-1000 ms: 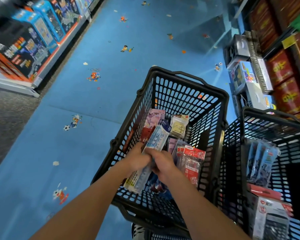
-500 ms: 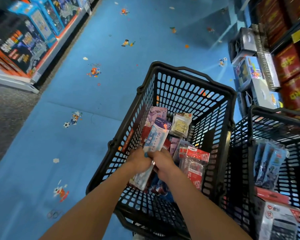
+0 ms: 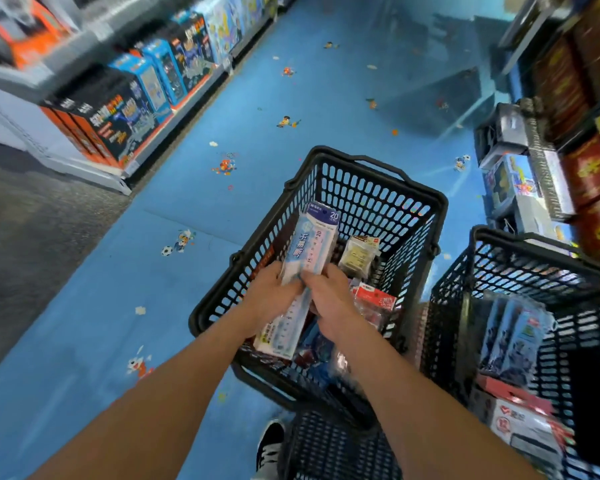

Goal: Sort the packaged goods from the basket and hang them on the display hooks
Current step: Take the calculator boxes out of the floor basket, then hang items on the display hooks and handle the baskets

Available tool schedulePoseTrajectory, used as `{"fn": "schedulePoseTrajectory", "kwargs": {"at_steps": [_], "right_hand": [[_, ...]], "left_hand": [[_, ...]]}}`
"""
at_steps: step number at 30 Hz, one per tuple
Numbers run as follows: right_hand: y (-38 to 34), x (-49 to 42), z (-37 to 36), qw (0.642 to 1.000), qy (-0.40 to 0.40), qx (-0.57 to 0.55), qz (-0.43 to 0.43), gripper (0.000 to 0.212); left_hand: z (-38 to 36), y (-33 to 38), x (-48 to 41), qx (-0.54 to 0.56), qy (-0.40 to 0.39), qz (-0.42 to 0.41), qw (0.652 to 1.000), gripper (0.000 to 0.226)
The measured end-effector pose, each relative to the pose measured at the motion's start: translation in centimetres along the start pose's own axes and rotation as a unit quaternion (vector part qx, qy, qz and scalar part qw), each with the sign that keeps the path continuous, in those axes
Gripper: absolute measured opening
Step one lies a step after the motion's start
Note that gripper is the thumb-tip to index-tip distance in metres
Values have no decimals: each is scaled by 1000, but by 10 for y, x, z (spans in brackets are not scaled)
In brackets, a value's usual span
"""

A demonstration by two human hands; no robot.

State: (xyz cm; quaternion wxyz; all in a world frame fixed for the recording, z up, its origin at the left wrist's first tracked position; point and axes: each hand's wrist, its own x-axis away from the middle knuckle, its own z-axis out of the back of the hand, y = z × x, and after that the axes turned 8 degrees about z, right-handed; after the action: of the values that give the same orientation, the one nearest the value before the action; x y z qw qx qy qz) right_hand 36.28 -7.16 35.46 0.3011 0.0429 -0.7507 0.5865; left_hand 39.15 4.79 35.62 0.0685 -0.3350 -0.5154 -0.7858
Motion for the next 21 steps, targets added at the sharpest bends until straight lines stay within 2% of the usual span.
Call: {"fn": "schedulePoseTrajectory", "kwargs": {"at_steps": [5, 8, 11, 16, 21], "right_hand": [[-27, 64, 8, 994, -97, -29, 40, 27], [-34, 111, 10, 986, -158, -10, 53, 26], [-25, 153, 16, 980, -193, 42, 33, 25], [14, 229, 19, 959, -246, 137, 9, 21], [68, 315, -21, 927, -308, 215, -7, 22]], "left_hand": [[0, 10, 74, 212, -19, 20, 977, 35], [-8, 11, 132, 321, -36, 60, 944, 32], [-15, -9, 184, 372, -43, 89, 923, 42], [-31, -74, 262, 445, -1, 109, 889, 51], [-22, -152, 361, 483, 67, 114, 866, 58]]}}
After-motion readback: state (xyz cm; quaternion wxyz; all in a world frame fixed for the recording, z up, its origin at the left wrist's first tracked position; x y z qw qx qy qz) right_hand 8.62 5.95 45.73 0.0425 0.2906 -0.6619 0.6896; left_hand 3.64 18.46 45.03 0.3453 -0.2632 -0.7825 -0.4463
